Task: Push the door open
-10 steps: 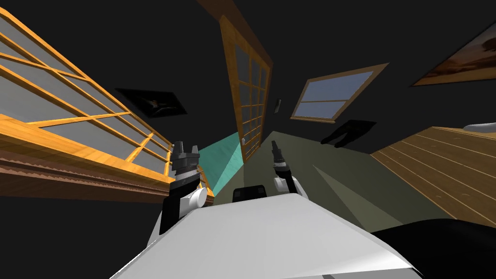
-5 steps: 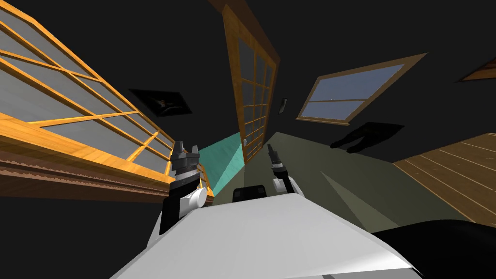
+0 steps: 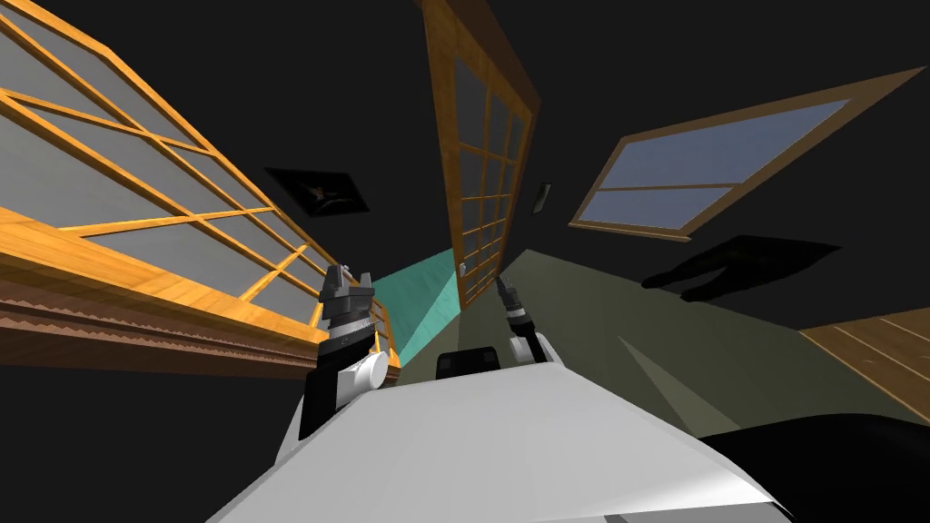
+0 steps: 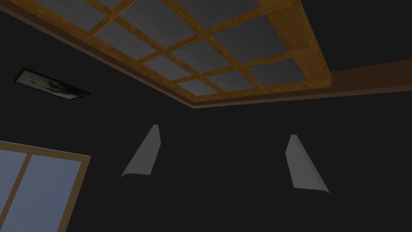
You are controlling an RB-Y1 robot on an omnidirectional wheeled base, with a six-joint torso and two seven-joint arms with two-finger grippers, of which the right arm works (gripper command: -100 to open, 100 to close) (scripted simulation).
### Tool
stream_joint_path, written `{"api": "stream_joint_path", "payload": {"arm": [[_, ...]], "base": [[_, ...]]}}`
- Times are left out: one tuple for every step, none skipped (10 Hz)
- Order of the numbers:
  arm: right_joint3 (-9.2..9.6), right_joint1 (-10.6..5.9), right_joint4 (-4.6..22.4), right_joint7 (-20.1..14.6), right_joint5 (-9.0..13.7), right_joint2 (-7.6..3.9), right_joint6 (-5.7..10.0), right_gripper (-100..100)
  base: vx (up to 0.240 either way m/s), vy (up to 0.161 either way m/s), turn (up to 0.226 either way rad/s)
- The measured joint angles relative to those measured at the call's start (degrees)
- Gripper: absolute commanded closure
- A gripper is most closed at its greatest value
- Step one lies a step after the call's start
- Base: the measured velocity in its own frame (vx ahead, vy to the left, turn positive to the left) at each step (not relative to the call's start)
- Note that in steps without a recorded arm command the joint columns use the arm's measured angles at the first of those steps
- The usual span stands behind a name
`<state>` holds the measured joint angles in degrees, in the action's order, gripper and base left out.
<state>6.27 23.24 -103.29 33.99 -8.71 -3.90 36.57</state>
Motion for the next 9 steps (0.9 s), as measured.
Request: {"api": "stream_joint_path", "payload": {"arm": [[0.19,-0.27,1.5,1.7,-0.1,-0.03,0.29,-100],[0.31,-0.57,3.0,3.3,-0.2,-0.11,0.65,-100],[0.36,-1.19,4.7,4.9,-0.3,-0.13,0.91,-100],[0.48,-1.49,6.4,6.6,-0.4,-0.17,1.3,-100],[0.68,-1.8,7.6,8.3,-0.5,-0.14,1.43,-100],[0.65,-2.18,9.0,9.8,-0.5,-0.43,1.59,-100],[0.82,-2.34,10.2,11.3,-0.6,-0.44,1.67,-100],[0.94,-2.9,11.8,12.8,-0.7,-0.32,1.87,-100],[1.32,-2.87,12.9,14.6,-0.9,-0.03,2.01,-100]], "base": [[0.082,-0.062,0.129],[0.08,-0.063,0.123],[0.087,-0.047,0.179],[0.09,-0.058,0.128],[0.086,-0.068,0.119],[0.094,-0.076,0.123],[0.082,-0.072,0.145],[0.077,-0.069,0.141],[0.067,-0.067,0.16]]}}
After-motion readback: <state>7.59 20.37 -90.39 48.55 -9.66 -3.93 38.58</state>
